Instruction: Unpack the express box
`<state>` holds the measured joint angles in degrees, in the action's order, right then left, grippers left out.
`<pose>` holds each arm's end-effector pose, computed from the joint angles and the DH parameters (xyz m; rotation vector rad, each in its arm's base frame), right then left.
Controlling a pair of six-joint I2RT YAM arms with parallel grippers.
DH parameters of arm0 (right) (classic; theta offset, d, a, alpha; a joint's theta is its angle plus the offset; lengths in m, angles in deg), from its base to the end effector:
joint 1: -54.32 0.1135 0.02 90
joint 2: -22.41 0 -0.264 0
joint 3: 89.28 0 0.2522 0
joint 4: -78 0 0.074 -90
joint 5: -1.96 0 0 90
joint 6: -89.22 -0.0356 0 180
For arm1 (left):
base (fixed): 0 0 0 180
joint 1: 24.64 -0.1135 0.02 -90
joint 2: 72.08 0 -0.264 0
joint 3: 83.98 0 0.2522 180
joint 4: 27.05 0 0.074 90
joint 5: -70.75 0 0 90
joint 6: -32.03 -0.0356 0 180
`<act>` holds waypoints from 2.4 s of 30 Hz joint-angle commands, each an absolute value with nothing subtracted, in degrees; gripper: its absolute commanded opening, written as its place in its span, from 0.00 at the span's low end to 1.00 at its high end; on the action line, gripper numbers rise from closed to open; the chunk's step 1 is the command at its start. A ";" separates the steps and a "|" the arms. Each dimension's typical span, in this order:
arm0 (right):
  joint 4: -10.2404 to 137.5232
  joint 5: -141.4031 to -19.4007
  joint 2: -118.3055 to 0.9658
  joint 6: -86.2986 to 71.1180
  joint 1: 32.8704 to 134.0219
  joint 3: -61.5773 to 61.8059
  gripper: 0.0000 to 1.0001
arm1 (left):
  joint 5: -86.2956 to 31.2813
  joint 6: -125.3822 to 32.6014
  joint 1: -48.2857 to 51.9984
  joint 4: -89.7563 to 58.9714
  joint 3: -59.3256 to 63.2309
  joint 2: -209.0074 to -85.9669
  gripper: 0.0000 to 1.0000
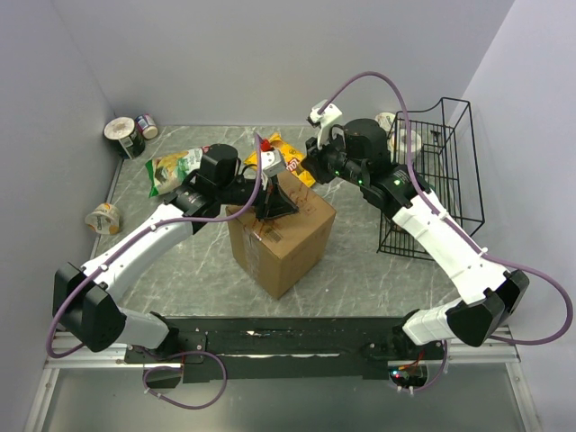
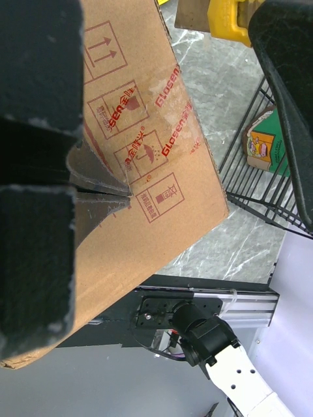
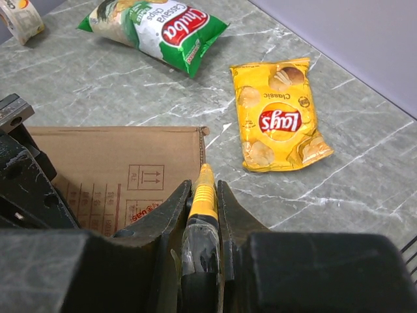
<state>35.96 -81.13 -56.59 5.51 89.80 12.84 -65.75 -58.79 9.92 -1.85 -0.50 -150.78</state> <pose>0.2459 0.1805 0.4362 -0.7631 1.7673 0.4586 0.2422 -0.1982 0.3590 1.1189 1.6397 -1.1656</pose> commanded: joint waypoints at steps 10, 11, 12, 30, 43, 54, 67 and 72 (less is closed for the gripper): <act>35.15 -79.78 -56.60 4.32 89.91 13.87 0.00 | -65.21 -58.32 10.07 1.39 -2.63 -152.06 0.01; 34.80 -79.87 -56.69 4.23 89.91 14.04 0.00 | -65.39 -58.41 10.07 1.30 -2.63 -151.97 0.01; 34.53 -79.96 -56.95 4.15 90.00 14.13 0.00 | -65.30 -58.41 10.07 1.21 -2.72 -152.06 0.01; 30.32 -83.74 -60.38 5.38 90.97 16.68 0.00 | -65.30 -56.21 10.07 0.16 -3.68 -152.15 0.01; 19.68 -83.91 -61.17 6.17 91.67 23.27 0.00 | -59.15 -55.68 10.07 0.42 -5.70 -151.36 0.01; 15.72 -86.63 -59.41 4.32 93.16 21.25 0.00 | -53.17 -52.26 10.86 -1.77 -9.84 -151.27 0.01; 2.19 -85.76 -60.65 0.99 93.34 29.34 0.00 | -43.95 -51.73 11.22 -1.95 -10.10 -151.62 0.01; 1.83 -85.49 -57.92 -0.60 94.31 24.42 0.00 | -43.59 -50.77 11.22 -2.39 -10.36 -151.62 0.01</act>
